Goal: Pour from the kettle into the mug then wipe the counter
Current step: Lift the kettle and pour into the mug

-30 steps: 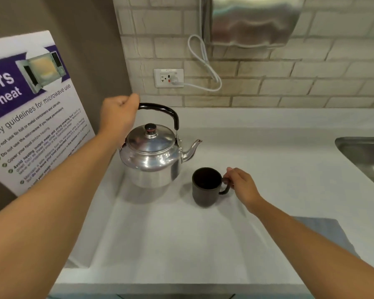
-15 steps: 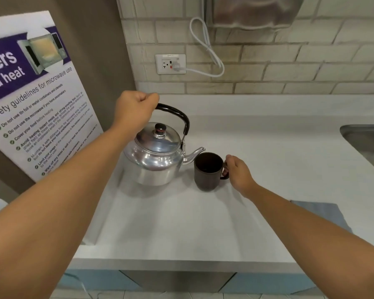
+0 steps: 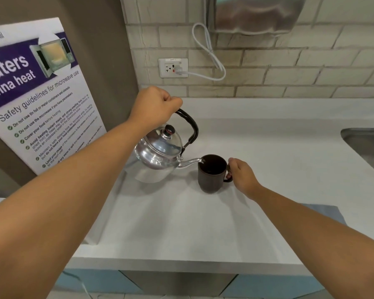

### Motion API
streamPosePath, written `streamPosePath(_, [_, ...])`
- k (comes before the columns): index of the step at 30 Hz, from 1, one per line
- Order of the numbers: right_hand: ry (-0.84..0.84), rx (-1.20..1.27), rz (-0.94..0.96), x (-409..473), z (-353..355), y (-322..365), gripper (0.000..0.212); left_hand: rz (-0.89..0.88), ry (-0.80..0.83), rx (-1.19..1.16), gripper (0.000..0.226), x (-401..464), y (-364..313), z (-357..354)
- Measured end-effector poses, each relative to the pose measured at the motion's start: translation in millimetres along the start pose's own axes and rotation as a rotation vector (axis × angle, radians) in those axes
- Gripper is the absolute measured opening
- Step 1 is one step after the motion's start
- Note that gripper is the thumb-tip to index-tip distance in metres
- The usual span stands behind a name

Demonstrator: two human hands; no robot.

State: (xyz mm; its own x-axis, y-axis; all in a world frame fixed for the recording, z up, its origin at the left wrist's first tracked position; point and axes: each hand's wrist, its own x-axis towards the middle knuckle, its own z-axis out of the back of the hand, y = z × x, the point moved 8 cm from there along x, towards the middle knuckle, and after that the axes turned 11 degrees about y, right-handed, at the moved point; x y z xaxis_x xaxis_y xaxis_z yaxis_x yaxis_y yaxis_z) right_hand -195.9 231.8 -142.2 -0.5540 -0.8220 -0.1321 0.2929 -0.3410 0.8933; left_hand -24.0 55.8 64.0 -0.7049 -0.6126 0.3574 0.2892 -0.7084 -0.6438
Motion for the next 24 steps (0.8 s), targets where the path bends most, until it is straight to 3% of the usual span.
streamPosePath(24, [0.025,-0.05,-0.004,1,0,3,0.031,-0.028,0.073,0.12,0.039,15,-16,-14])
